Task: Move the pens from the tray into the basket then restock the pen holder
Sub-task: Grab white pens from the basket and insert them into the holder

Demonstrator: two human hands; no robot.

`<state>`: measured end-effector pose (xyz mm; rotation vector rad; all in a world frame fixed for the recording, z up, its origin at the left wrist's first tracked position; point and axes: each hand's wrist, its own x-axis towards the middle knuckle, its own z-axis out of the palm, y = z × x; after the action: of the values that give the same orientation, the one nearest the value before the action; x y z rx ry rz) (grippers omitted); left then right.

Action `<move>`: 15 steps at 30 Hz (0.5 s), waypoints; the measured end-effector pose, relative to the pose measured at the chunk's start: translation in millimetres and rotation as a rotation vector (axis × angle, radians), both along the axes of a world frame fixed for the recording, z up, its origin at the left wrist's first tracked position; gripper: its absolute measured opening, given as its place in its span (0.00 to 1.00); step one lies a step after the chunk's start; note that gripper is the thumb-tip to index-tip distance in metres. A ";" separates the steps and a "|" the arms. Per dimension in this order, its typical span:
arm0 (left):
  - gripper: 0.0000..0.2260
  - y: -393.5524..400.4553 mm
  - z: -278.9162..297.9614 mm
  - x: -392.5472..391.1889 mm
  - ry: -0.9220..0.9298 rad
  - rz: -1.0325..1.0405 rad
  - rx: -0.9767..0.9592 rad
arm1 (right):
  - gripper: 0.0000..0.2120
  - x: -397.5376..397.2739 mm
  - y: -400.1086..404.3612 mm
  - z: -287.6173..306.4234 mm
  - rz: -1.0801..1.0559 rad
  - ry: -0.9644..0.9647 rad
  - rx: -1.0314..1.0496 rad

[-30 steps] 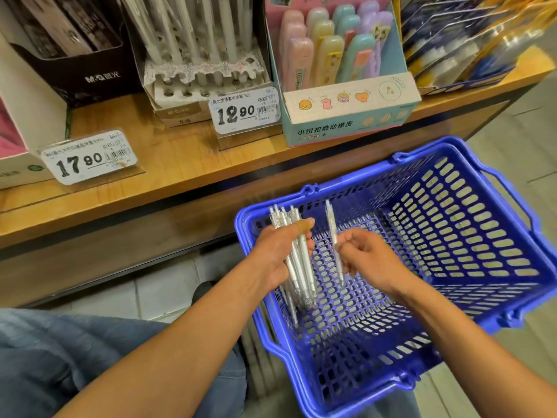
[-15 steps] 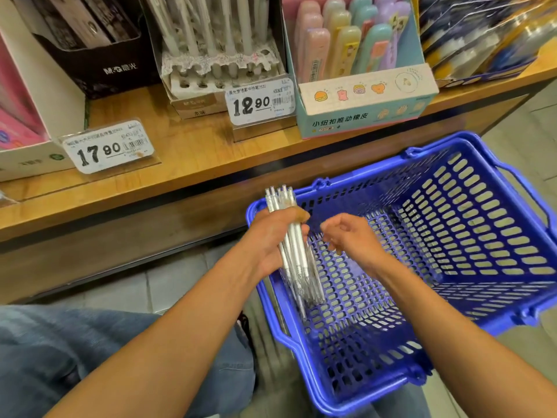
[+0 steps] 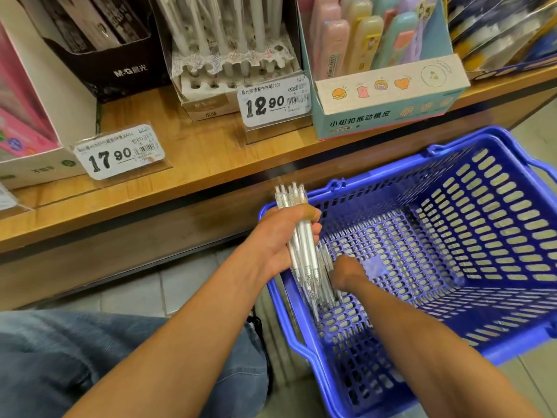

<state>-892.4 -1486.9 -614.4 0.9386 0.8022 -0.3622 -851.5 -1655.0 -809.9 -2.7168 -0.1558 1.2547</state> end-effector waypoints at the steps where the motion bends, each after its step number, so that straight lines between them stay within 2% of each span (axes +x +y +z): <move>1: 0.03 0.1 -0.5 0.4 0.005 0.001 0.003 | 0.07 3.2 -1.7 4.8 -0.006 -0.001 0.016; 3: 0.02 -1.0 -1.6 1.4 0.012 0.011 0.013 | 0.09 8.8 -6.2 23.9 -0.068 -0.012 0.127; 6: 0.02 -7.4 -3.7 3.4 0.015 0.052 0.040 | 0.09 13.7 -15.9 69.9 -0.292 -0.063 0.395; 9: 0.10 -18.2 -7.5 3.0 0.033 0.098 0.064 | 0.12 2.4 -24.9 129.3 -0.521 -0.110 0.706; 12: 0.08 -28.1 -7.4 -0.7 0.038 0.061 0.024 | 0.11 -17.3 -24.4 177.2 -0.568 -0.122 0.956; 15: 0.15 -30.4 -3.0 -5.1 0.001 0.023 -0.063 | 0.09 -32.8 -9.7 200.6 -0.530 -0.123 1.059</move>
<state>-897.5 -1517.3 -617.5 0.8701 0.7979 -0.3662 -884.3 -1664.7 -609.4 -1.7289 -0.0683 0.5754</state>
